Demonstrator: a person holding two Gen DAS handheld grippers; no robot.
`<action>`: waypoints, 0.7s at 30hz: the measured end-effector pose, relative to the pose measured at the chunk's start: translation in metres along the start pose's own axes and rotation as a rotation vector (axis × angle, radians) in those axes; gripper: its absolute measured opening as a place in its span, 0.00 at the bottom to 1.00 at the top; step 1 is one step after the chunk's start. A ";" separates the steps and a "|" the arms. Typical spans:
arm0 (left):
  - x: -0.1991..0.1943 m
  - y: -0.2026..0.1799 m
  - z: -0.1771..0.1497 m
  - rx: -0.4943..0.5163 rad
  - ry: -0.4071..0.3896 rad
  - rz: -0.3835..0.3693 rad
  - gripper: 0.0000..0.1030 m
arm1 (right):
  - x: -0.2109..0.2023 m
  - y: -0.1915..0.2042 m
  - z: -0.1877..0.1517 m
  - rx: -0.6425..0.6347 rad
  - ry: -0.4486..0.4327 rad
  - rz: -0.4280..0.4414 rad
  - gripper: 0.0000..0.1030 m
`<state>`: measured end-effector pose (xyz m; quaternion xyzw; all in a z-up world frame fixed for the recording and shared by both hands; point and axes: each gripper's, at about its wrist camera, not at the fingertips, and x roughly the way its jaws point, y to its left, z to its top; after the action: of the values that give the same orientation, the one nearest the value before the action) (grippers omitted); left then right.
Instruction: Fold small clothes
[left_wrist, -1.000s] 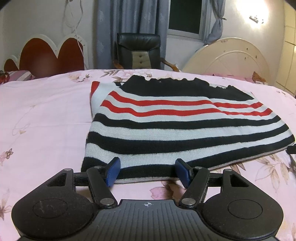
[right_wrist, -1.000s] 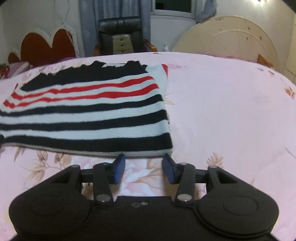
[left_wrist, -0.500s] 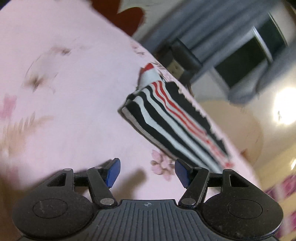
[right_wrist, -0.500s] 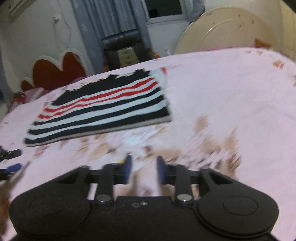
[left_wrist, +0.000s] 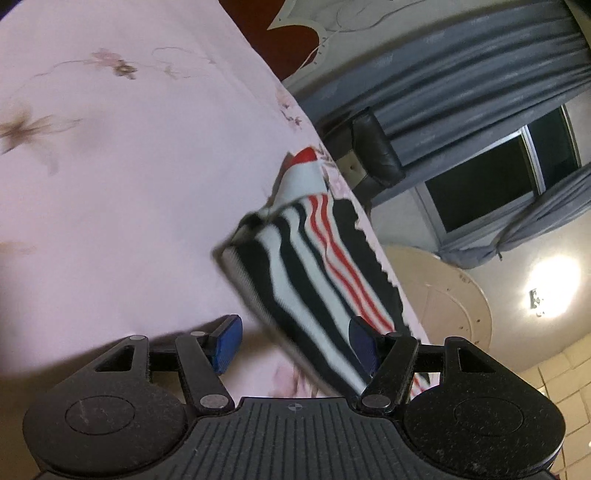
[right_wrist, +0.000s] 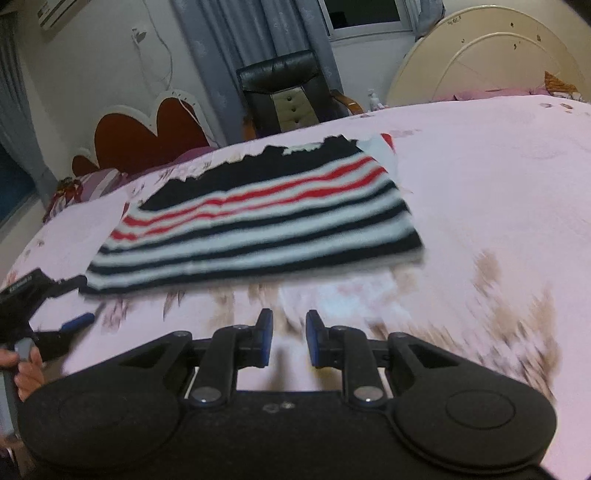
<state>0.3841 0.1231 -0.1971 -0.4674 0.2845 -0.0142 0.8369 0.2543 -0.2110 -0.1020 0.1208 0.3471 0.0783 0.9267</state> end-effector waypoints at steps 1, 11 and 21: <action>0.003 -0.001 0.005 -0.006 -0.001 -0.002 0.63 | 0.008 0.004 0.006 0.000 -0.004 0.004 0.20; 0.049 -0.012 0.031 -0.023 -0.020 -0.045 0.63 | 0.066 0.036 0.057 -0.031 -0.021 0.065 0.20; 0.070 -0.004 0.032 -0.064 -0.020 -0.040 0.15 | 0.129 0.065 0.083 -0.119 0.004 0.100 0.07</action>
<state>0.4597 0.1256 -0.2140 -0.4995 0.2670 -0.0171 0.8240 0.4015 -0.1335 -0.1036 0.0824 0.3370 0.1455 0.9265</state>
